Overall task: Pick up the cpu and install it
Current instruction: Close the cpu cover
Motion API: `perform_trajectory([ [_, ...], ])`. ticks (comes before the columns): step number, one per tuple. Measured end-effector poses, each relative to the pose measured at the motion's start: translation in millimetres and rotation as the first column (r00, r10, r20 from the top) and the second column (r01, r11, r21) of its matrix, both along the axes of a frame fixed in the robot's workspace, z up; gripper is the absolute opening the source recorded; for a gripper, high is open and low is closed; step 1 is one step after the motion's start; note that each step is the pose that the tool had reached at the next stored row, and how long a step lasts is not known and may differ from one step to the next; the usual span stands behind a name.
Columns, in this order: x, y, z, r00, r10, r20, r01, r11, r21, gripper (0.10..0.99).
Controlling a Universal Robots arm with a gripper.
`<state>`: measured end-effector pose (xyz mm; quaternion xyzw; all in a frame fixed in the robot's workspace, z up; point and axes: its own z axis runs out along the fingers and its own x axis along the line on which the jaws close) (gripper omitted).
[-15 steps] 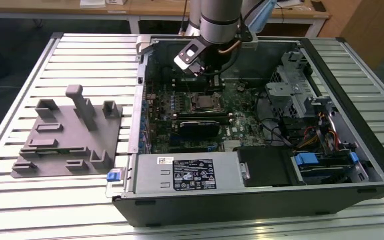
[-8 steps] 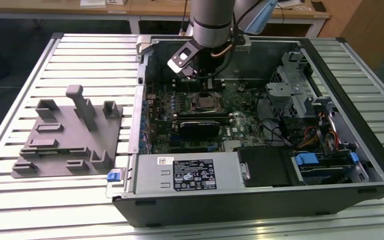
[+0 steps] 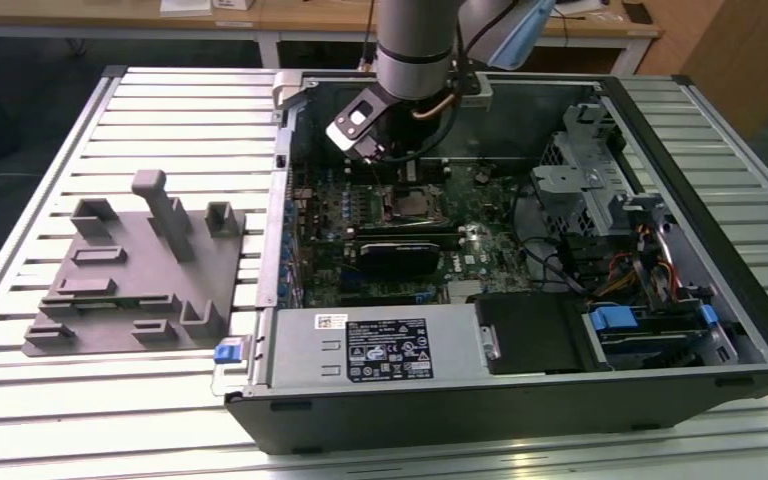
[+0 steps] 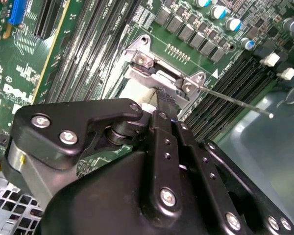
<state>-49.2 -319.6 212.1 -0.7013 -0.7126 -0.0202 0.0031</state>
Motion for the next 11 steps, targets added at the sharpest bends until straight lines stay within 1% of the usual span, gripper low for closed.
perform_trajectory([
  [11,-1.7,0.0,-7.3,1.0,0.0,0.0001,0.0,1.0,0.0,0.106],
])
